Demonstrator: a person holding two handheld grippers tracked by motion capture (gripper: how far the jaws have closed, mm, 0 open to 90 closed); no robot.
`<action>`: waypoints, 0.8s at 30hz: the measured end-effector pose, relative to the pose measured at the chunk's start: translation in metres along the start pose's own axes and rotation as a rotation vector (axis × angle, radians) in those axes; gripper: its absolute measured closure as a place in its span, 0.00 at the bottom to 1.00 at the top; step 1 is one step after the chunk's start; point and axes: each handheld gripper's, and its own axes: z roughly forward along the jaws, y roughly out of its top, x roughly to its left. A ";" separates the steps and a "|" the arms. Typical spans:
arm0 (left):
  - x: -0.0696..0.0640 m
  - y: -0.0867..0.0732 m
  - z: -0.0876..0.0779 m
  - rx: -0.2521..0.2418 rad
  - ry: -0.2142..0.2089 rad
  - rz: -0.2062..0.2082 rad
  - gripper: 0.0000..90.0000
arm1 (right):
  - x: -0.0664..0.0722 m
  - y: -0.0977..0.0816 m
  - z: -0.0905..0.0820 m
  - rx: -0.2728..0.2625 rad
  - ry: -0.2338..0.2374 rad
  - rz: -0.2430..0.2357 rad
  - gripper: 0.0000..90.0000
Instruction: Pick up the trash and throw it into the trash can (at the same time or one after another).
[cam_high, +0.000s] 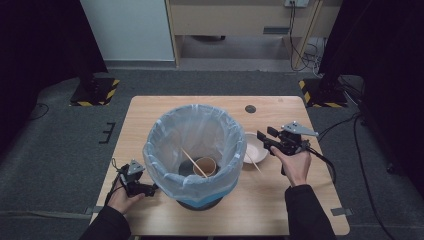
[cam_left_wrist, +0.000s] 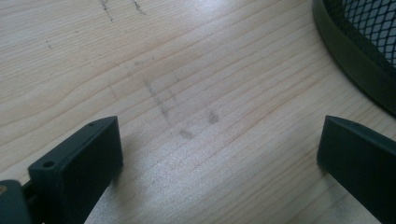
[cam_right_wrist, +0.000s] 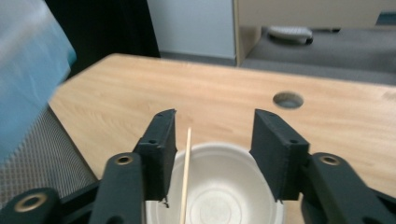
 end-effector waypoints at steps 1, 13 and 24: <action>0.000 0.000 0.000 0.000 0.000 0.000 0.00 | 0.001 -0.003 0.003 0.011 0.001 0.001 0.59; 0.000 0.000 0.000 0.000 -0.001 0.001 0.00 | 0.009 -0.026 0.032 0.118 0.020 0.001 0.66; 0.000 0.000 0.000 0.000 0.000 0.001 0.00 | 0.014 -0.044 0.047 0.247 0.032 -0.019 0.72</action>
